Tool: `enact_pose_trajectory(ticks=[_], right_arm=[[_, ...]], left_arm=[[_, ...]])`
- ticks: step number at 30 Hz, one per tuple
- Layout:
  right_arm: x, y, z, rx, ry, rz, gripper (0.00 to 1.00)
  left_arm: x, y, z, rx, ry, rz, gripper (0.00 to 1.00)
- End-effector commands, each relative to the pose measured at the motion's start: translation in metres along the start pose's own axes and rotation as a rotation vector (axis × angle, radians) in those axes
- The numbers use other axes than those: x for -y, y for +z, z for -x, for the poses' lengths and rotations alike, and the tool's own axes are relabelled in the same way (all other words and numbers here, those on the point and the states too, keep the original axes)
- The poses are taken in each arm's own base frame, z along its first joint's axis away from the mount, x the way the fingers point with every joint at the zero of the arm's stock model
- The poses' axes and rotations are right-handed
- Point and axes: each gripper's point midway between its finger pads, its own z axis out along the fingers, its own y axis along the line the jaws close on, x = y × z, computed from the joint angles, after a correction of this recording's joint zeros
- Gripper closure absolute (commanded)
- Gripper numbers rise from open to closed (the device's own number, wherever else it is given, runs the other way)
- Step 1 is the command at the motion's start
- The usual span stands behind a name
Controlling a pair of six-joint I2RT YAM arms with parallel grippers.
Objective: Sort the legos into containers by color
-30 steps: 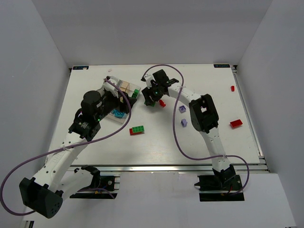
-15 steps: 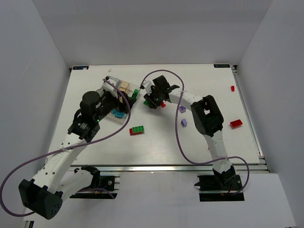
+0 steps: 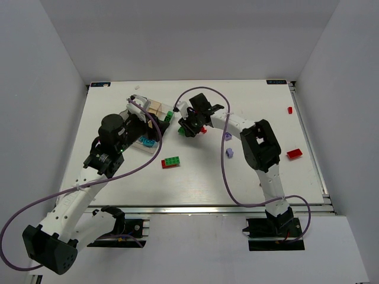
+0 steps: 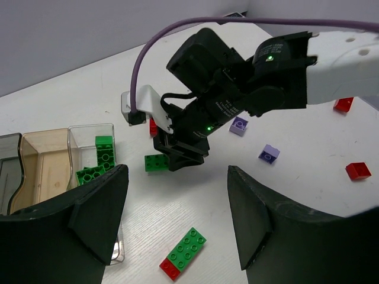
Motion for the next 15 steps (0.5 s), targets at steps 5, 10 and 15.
enact_pose_trajectory(ticks=[5, 10, 15], right_arm=[[-0.026, -0.060, 0.099, 0.207, -0.071, 0.022, 1.00], [-0.038, -0.038, 0.129, 0.234, -0.113, 0.024, 1.00], [-0.035, -0.010, 0.141, 0.250, -0.139, -0.017, 0.98]], left_arm=[[-0.001, -0.007, 0.014, 0.050, 0.009, 0.012, 0.23], [-0.004, -0.007, 0.013, 0.049, 0.013, 0.028, 0.23], [-0.006, -0.007, 0.013, 0.050, 0.013, 0.039, 0.23]])
